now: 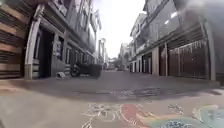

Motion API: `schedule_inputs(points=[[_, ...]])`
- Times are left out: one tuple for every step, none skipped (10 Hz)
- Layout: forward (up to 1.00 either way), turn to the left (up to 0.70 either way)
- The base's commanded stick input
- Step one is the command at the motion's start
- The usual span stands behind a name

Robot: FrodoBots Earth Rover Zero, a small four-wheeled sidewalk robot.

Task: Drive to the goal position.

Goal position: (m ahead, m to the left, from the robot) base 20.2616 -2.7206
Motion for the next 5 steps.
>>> schedule_inputs(points=[[1.00, 0.06], [1.00, 0.06], [1.00, 0.06], [1.00, 0.06], [1.00, 0.06]])
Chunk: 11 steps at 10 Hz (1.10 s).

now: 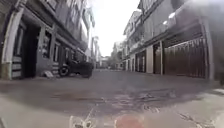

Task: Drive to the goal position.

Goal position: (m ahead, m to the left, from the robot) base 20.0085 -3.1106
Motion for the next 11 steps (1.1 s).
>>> schedule_inputs(points=[[1.00, 0.06], [1.00, 0.06], [1.00, 0.06], [1.00, 0.06], [1.00, 0.06], [1.00, 0.06], [1.00, 0.06], [1.00, 0.06], [1.00, 0.06], [1.00, 0.06], [1.00, 0.06]])
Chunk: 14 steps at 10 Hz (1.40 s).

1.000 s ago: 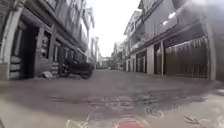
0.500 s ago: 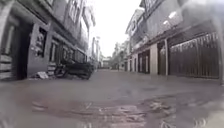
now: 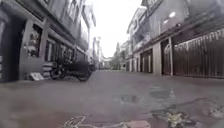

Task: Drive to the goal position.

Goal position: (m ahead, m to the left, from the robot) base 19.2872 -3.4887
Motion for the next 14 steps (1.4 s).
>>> schedule_inputs(points=[[1.00, 0.06], [1.00, 0.06], [1.00, -0.33], [1.00, -0.31], [1.00, -0.13], [1.00, 0.06], [1.00, 0.06], [1.00, 0.06], [1.00, 0.06], [1.00, 0.06], [1.00, 0.06], [1.00, 0.06], [1.00, 0.06], [1.00, 0.06]])
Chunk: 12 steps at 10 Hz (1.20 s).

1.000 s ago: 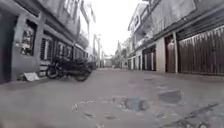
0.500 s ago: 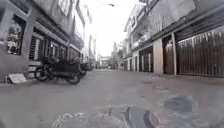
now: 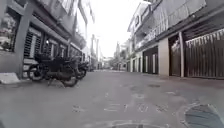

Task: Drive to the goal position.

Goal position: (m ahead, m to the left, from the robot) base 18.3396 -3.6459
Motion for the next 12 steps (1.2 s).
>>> schedule_inputs(points=[[1.00, 0.06], [1.00, 0.06], [1.00, 0.06], [1.00, 0.06], [1.00, 0.06], [1.00, 0.06], [1.00, 0.06], [1.00, 0.06], [1.00, 0.06], [1.00, 0.06], [1.00, 0.06], [1.00, 0.06]])
